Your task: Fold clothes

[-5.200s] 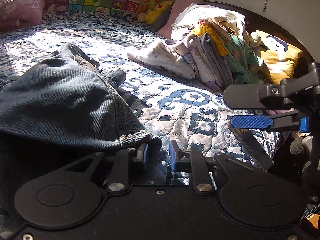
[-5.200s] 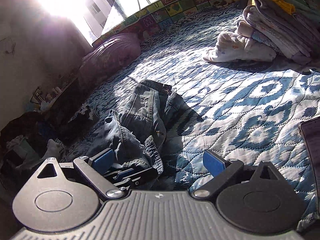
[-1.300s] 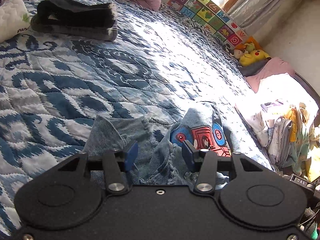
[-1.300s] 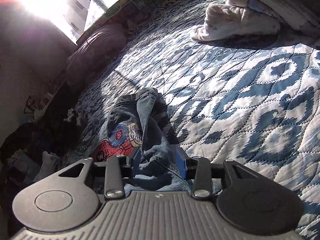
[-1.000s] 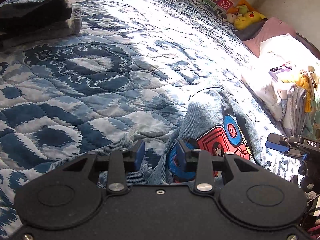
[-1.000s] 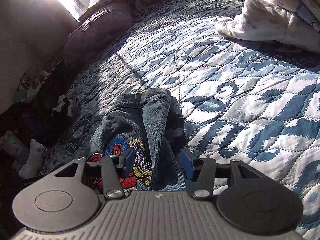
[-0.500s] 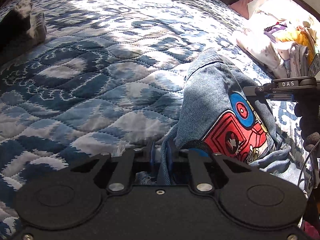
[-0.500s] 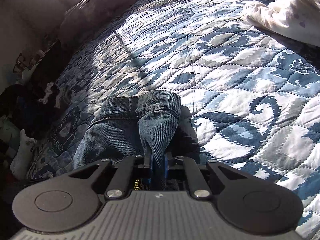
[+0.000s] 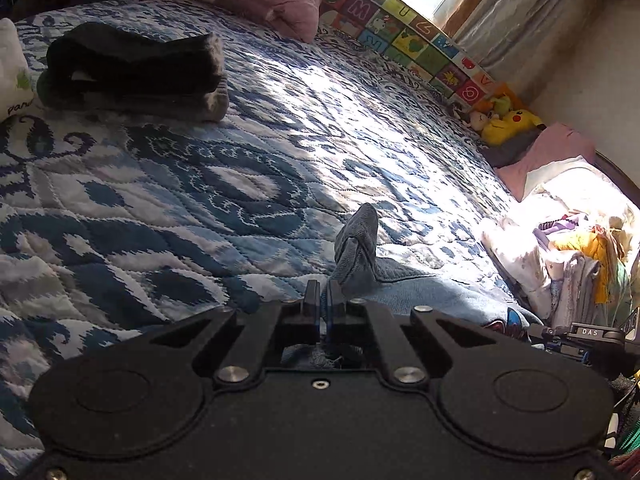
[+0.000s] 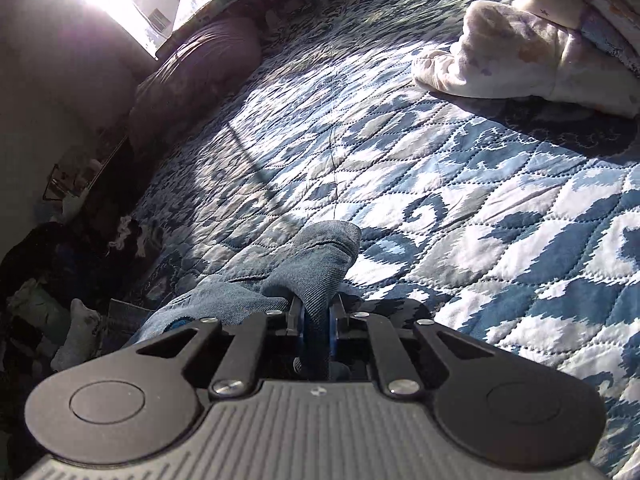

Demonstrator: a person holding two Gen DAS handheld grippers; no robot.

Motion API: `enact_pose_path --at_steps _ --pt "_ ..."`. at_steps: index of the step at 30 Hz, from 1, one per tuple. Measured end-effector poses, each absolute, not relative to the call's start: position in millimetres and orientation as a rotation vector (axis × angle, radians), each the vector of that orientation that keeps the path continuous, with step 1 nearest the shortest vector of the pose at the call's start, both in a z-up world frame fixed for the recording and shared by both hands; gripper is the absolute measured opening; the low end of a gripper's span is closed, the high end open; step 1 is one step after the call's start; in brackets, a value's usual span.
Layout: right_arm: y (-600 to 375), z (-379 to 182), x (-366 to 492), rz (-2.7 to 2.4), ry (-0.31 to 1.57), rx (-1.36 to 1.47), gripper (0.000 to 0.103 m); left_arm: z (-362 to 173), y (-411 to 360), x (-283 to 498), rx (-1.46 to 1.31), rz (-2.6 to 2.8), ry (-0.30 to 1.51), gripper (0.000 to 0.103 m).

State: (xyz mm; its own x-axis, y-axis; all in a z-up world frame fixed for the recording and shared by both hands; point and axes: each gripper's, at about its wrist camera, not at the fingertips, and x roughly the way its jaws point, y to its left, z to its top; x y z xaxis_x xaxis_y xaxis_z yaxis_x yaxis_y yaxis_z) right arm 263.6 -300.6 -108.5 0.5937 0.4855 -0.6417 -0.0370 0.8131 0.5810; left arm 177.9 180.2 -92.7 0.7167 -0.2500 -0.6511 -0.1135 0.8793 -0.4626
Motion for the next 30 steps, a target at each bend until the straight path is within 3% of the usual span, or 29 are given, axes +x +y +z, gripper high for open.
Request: enact_pose_path --at_steps 1,3,4,6,8,11,13,23,26,30 --pt "-300 -114 264 0.306 0.905 0.546 0.024 -101 184 177 -0.514 -0.055 0.816 0.003" --pt "-299 -124 264 0.272 0.927 0.526 0.047 -112 195 173 -0.588 -0.063 0.837 0.004" --pt "-301 -126 264 0.261 0.915 0.542 0.05 -112 198 172 -0.601 -0.066 0.83 0.007" --pt "-308 -129 268 0.267 0.903 0.599 0.05 -108 200 179 -0.608 -0.079 0.82 0.015" --pt "-314 -132 278 0.278 0.9 0.656 0.051 -106 201 190 -0.644 -0.105 0.816 0.032" --pt "-317 -138 296 0.314 0.917 0.716 0.052 -104 198 216 -0.675 -0.165 0.839 0.033" --pt "-318 -144 310 0.347 0.94 0.756 0.053 -103 194 233 -0.678 -0.2 0.86 0.041" --pt "-328 -165 357 0.489 0.989 0.989 0.061 -104 200 268 -0.774 -0.314 0.9 0.057" --pt "-334 -169 361 0.512 0.984 1.063 0.068 -113 199 272 -0.744 -0.316 0.948 0.058" --pt "-317 -167 371 0.516 1.048 0.973 0.069 -125 186 282 -0.709 -0.353 0.993 0.058"
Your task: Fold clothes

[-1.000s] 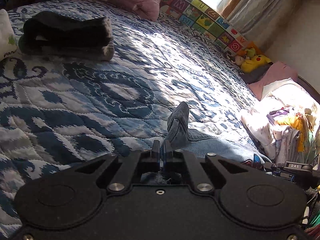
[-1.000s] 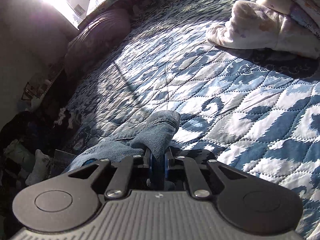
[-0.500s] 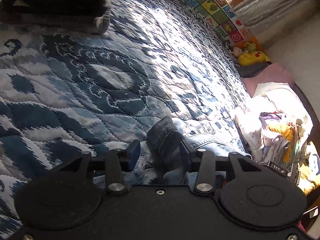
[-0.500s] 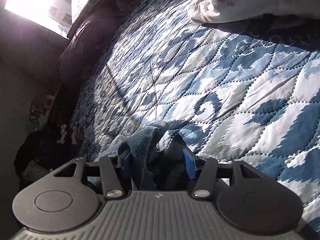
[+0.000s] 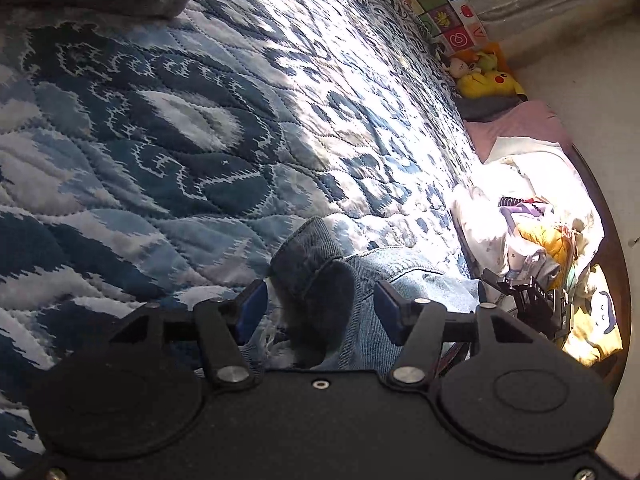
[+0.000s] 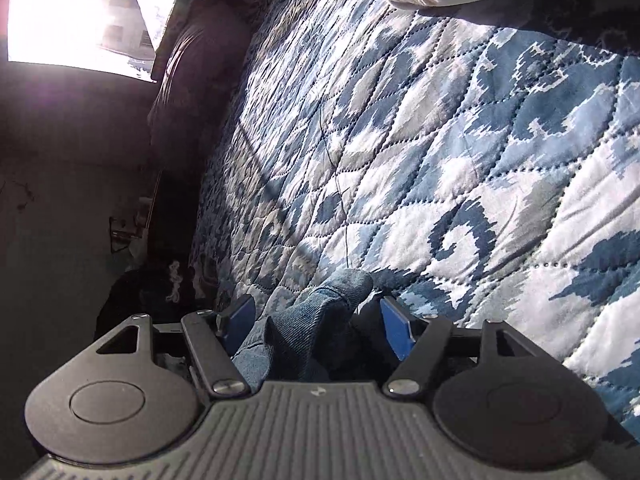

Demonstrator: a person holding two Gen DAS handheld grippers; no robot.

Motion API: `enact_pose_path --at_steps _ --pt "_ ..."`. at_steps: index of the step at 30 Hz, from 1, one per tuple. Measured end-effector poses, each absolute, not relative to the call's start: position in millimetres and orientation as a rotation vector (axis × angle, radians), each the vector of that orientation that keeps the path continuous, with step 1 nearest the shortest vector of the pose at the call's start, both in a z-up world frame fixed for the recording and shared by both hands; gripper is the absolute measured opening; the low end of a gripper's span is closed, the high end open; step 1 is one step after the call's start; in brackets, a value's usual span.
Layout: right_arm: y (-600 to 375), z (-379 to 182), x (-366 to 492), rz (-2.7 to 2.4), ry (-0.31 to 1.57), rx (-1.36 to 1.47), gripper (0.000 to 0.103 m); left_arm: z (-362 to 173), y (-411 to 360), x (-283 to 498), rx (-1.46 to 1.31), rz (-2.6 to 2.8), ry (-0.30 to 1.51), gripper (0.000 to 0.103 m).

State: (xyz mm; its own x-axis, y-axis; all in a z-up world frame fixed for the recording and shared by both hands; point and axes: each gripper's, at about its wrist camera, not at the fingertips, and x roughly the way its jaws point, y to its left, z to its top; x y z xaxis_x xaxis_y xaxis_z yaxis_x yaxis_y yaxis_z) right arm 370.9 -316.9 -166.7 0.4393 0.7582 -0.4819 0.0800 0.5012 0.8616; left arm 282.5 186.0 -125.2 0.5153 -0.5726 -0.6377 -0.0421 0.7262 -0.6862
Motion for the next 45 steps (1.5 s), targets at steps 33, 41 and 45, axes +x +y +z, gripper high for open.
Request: enact_pose_path --at_steps 33,41,45 --pt "-276 -57 84 0.885 0.598 -0.324 0.018 -96 100 63 0.549 -0.833 0.697 0.006" --pt "-274 -82 42 0.817 0.69 -0.605 0.026 -109 101 38 0.51 -0.76 0.683 0.007" --pt "-296 -61 35 0.818 0.744 -0.507 0.03 -114 99 28 0.486 -0.718 0.668 0.01"
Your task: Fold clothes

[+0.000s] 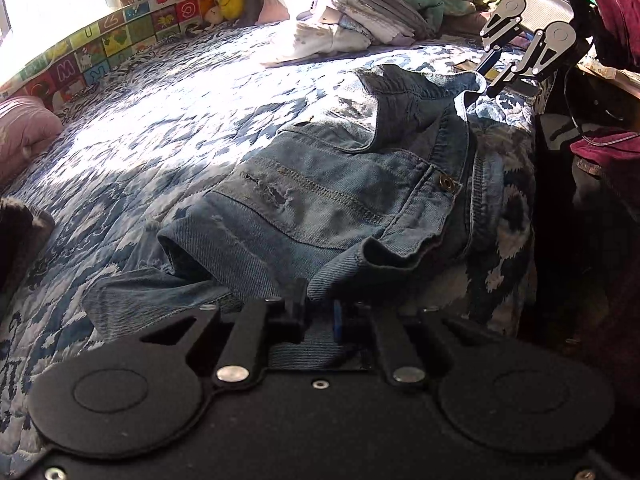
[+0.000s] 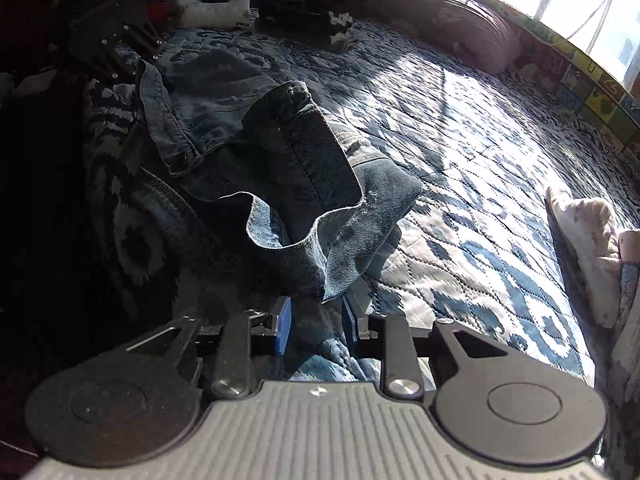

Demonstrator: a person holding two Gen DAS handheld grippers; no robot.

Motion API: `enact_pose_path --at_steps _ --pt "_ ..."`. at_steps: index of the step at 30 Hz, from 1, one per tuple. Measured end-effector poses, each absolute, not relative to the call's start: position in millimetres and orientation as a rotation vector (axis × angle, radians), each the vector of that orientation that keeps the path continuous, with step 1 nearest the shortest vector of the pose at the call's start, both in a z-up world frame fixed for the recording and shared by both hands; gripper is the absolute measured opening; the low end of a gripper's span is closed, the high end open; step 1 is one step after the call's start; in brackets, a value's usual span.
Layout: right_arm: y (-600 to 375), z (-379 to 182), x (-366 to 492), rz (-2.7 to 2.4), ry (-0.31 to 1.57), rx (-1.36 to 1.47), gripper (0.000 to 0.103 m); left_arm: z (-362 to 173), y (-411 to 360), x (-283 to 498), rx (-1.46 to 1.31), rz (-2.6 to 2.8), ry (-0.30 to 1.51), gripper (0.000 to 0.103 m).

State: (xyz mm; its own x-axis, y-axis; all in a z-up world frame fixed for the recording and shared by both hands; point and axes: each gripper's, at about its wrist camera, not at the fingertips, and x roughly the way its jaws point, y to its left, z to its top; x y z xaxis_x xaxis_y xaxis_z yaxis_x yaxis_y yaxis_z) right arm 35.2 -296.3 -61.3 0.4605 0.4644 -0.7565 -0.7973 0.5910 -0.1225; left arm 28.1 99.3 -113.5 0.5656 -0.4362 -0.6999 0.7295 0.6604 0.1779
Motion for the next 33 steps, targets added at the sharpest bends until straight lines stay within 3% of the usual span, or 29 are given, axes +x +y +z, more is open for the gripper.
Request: enact_pose_path --at_steps 1,5,8,11,13,14,15,17,19,22,25,33 --pt "-301 -54 35 0.823 0.75 -0.463 0.032 -114 99 24 0.485 -0.709 0.664 0.014" --pt "-295 -29 40 0.813 0.641 -0.26 0.059 -123 91 15 0.51 -0.677 0.656 0.026" --pt "-257 -27 56 0.796 0.579 -0.207 0.062 -129 88 12 0.514 -0.643 0.661 0.026" --pt "-210 -39 68 0.809 0.583 -0.236 0.081 -128 88 10 0.491 -0.619 0.654 0.026" --pt "-178 -59 75 0.953 0.762 -0.254 0.074 -126 89 9 0.481 -0.61 0.649 0.026" --pt "-165 -66 70 1.097 0.874 -0.259 0.055 -126 89 9 0.48 -0.606 0.647 0.026" --pt "-156 -69 57 1.17 0.89 -0.306 0.047 -125 89 8 0.481 -0.603 0.645 0.026" --pt "-143 -68 15 1.186 0.792 -0.51 0.055 -124 90 6 0.477 -0.603 0.64 0.026" --pt "-147 -63 1 1.17 0.774 -0.557 0.056 -126 91 5 0.469 -0.6 0.639 0.026" --pt "-173 -44 0 1.088 0.724 -0.504 0.056 -129 90 5 0.469 -0.597 0.638 0.026" --pt "-207 -29 6 0.957 0.666 -0.48 0.063 -130 89 3 0.483 -0.595 0.629 0.026" --pt "-253 -50 18 0.769 0.614 -0.8 0.062 -130 74 -6 0.684 -0.605 0.58 0.026"
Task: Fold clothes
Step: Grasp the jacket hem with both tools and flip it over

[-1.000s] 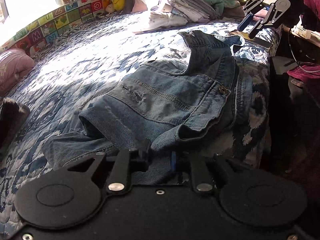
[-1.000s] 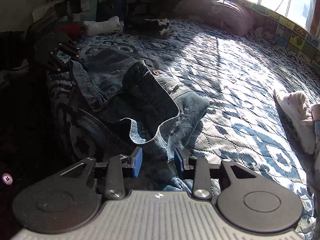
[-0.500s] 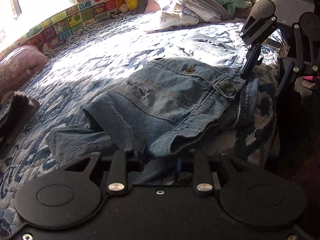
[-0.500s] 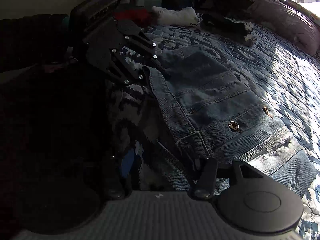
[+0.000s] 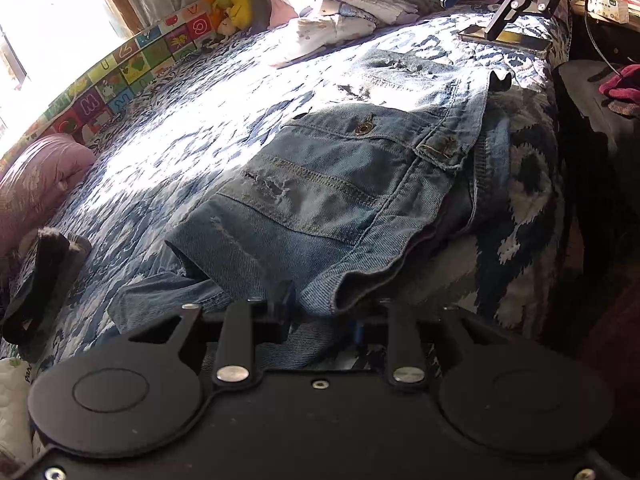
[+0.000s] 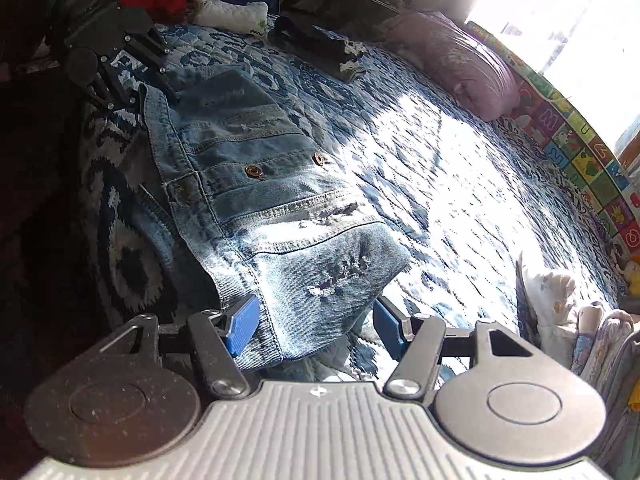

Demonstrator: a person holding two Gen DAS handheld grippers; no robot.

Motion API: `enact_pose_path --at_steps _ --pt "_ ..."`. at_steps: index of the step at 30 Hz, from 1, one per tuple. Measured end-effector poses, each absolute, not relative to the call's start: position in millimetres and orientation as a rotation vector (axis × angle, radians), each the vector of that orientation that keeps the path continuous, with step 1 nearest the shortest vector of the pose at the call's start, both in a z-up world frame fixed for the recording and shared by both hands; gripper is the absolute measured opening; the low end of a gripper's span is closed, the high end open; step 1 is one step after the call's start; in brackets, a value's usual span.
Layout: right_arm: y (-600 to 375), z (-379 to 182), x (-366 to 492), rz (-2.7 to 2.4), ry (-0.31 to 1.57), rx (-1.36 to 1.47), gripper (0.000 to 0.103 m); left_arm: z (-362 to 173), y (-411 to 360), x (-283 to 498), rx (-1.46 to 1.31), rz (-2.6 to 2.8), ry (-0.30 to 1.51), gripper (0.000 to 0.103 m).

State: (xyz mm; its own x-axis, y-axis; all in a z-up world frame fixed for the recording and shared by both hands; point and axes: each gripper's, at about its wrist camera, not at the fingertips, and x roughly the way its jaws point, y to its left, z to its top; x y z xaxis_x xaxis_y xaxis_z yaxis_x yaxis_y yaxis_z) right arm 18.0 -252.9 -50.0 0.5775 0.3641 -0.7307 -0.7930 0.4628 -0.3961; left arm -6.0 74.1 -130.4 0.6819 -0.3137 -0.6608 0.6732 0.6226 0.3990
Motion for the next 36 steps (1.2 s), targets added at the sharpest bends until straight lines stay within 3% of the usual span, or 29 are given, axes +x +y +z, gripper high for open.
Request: enact_pose_path --at_steps 8,13,14,16,18,20,28,36 --pt "-228 -125 -26 0.862 0.493 -1.336 0.06 -135 61 -17 0.9 -0.621 0.53 0.029" --pt "-215 -151 -31 0.853 0.37 -1.471 0.049 -141 56 -26 1.016 -0.637 0.496 0.033" --pt "-212 -153 -30 0.856 0.38 -1.468 0.034 -143 56 -28 1.041 -0.644 0.49 0.039" --pt "-210 -149 -26 0.852 0.4 -1.415 0.03 -148 54 -33 1.089 -0.653 0.474 0.04" --pt "-211 -134 -21 0.835 0.4 -1.331 0.024 -151 54 -35 1.117 -0.641 0.451 0.028" --pt "-214 -117 -15 0.805 0.387 -1.253 0.022 -145 55 -33 1.107 -0.616 0.424 0.012" --pt "-220 -62 27 0.697 0.331 -1.017 0.016 -94 59 -2 0.978 -0.558 0.344 0.009" --pt "-221 -31 72 0.644 0.285 -0.926 0.016 -53 64 38 0.848 -0.707 0.481 0.011"
